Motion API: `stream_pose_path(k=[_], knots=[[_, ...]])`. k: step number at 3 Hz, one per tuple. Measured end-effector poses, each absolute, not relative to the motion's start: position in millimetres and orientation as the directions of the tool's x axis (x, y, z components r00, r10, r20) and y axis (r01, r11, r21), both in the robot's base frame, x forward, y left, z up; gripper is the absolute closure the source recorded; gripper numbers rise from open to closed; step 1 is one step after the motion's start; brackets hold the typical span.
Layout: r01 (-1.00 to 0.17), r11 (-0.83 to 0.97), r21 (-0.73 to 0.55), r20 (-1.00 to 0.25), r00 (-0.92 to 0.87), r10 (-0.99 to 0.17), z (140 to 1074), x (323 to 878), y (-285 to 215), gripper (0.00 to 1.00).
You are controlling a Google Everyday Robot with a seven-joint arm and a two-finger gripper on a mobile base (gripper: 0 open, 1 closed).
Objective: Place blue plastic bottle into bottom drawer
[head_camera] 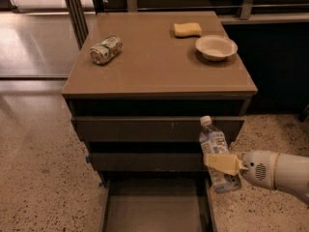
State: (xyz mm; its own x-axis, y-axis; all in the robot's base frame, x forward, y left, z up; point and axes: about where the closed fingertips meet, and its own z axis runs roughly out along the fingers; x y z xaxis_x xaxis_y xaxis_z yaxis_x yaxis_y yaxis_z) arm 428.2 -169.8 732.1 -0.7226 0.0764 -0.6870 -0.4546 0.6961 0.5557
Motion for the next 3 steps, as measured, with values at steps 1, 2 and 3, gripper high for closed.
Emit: stream_pose_path(k=[1, 2, 3], knots=[[-0.372, 0.651, 0.662, -0.589, -0.795, 0.146, 672, 431, -157, 1.0], [-0.233, 0.602, 0.764, -0.442, -0.869, 0.224, 572, 432, -140, 1.0], [-0.129, 0.586, 0.8, -0.337, -0.905, 0.26, 483, 430, -123, 1.0]])
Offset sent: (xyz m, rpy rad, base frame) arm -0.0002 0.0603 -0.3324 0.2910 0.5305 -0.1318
